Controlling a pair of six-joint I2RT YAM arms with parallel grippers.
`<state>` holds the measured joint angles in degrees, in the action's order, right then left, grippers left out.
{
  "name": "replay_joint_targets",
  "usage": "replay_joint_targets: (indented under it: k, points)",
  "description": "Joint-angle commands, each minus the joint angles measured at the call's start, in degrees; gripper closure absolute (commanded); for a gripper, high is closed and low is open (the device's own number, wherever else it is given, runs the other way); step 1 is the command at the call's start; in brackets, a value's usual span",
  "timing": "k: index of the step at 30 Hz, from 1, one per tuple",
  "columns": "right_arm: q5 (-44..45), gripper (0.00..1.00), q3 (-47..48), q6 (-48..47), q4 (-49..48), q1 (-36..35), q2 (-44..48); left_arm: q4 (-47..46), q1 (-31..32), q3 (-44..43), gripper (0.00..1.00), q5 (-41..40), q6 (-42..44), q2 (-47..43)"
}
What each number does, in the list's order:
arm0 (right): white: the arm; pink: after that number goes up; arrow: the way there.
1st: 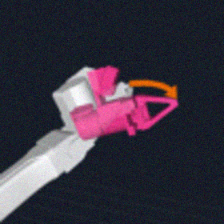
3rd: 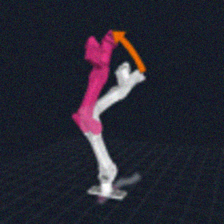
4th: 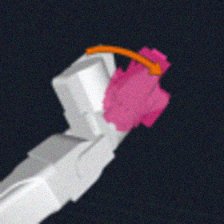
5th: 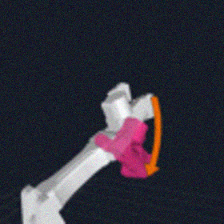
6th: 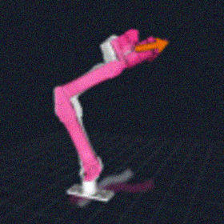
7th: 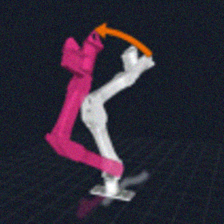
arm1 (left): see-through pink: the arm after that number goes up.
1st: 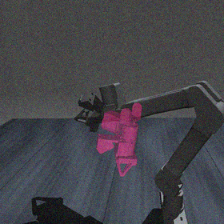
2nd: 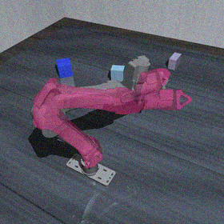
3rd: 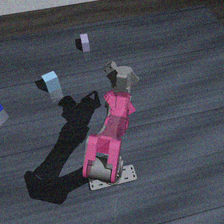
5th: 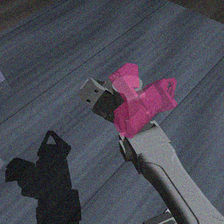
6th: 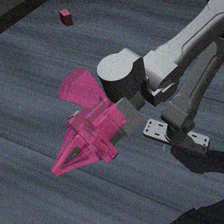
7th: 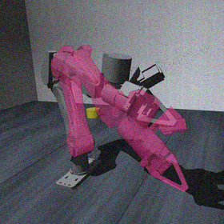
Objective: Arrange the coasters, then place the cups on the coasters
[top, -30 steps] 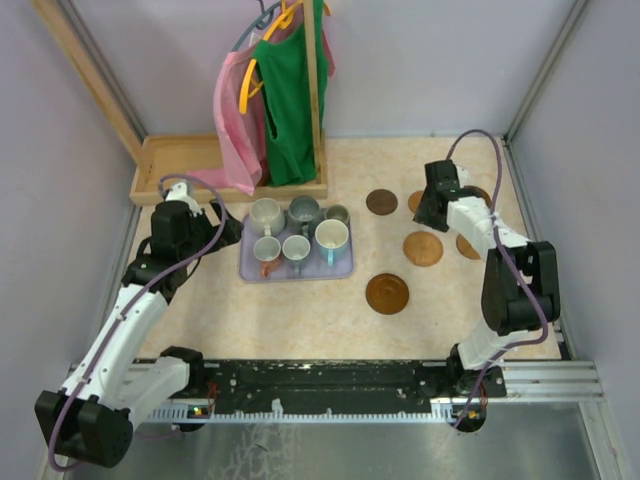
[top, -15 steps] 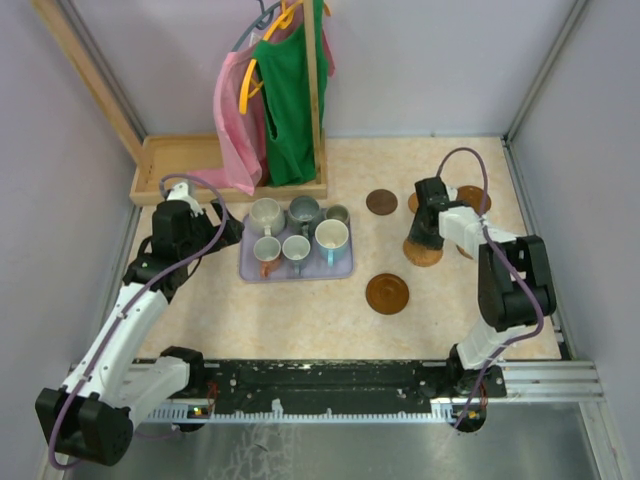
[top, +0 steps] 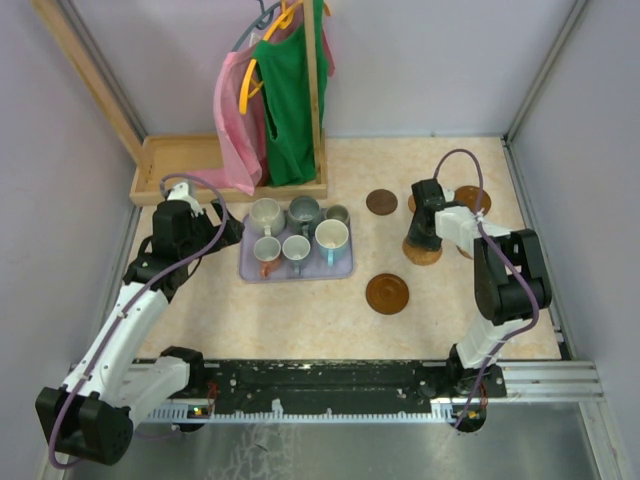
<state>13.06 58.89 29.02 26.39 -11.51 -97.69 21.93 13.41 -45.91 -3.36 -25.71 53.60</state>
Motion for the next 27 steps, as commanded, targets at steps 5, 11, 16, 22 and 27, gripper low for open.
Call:
replay_joint_targets:
  k: [5,11,16,22,27]
  points:
    - [2.2,0.60,-1.3,0.4,-1.4,1.3,-1.1,-0.6,0.3,-1.3,0.00,0.4,-0.2,0.2]
    - [2.1,0.60,-1.7,0.4,-1.2,3.0,-0.7,-0.6,0.3,-1.3,0.00,0.7,-0.4,0.6]
    - [2.1,0.60,-2.4,0.0,-1.4,4.1,0.0,-0.7,0.3,-1.4,0.00,0.7,-0.3,0.6]
    - [1.6,0.60,-2.3,0.4,-1.1,4.1,0.4,-1.1,0.3,-1.1,0.00,1.1,-0.7,0.8]
    - [2.6,0.60,-2.9,0.3,-0.7,4.3,1.0,-1.1,0.3,-1.2,0.00,0.9,-0.6,0.4]
